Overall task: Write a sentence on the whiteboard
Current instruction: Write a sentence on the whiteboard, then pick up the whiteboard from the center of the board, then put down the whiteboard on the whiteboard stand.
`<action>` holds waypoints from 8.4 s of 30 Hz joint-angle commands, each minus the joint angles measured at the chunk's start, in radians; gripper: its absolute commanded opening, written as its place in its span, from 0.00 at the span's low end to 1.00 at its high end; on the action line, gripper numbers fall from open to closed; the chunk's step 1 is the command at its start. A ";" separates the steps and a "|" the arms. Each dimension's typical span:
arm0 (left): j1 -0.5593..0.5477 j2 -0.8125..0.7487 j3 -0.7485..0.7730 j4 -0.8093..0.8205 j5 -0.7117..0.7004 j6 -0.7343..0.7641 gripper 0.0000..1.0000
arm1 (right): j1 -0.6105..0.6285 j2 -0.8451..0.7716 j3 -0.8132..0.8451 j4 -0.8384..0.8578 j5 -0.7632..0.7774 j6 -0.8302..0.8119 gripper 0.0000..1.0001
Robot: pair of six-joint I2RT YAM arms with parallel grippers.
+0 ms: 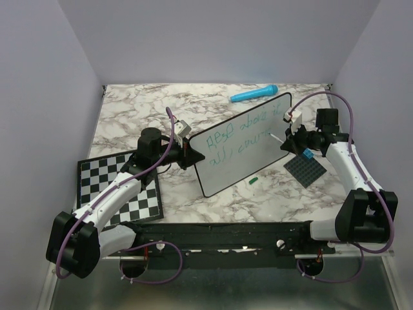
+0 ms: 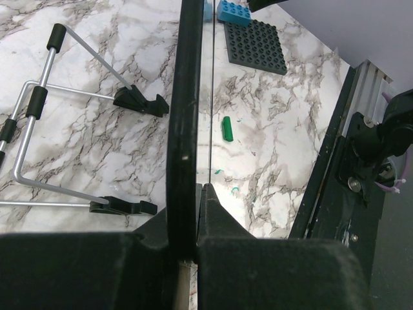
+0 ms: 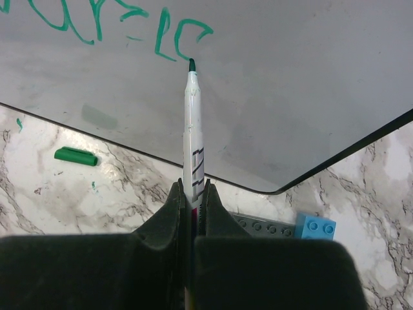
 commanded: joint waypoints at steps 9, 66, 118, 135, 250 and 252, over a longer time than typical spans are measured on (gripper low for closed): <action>-0.004 0.036 -0.020 -0.132 -0.055 0.126 0.00 | -0.007 0.001 0.056 0.055 0.001 0.052 0.01; -0.004 0.038 -0.018 -0.132 -0.054 0.130 0.00 | -0.018 -0.045 0.047 -0.005 0.011 0.065 0.01; -0.004 0.044 -0.018 -0.132 -0.052 0.129 0.00 | -0.032 0.021 0.053 -0.031 -0.043 0.040 0.00; -0.004 0.043 -0.018 -0.132 -0.054 0.132 0.00 | -0.050 0.044 0.064 -0.002 0.080 0.071 0.01; 0.417 0.211 0.290 0.221 0.506 -0.224 0.00 | -0.254 -0.490 -0.152 -0.108 -0.402 0.261 0.01; 0.417 0.208 0.284 0.230 0.509 -0.229 0.00 | -0.254 -0.490 -0.154 -0.108 -0.402 0.261 0.00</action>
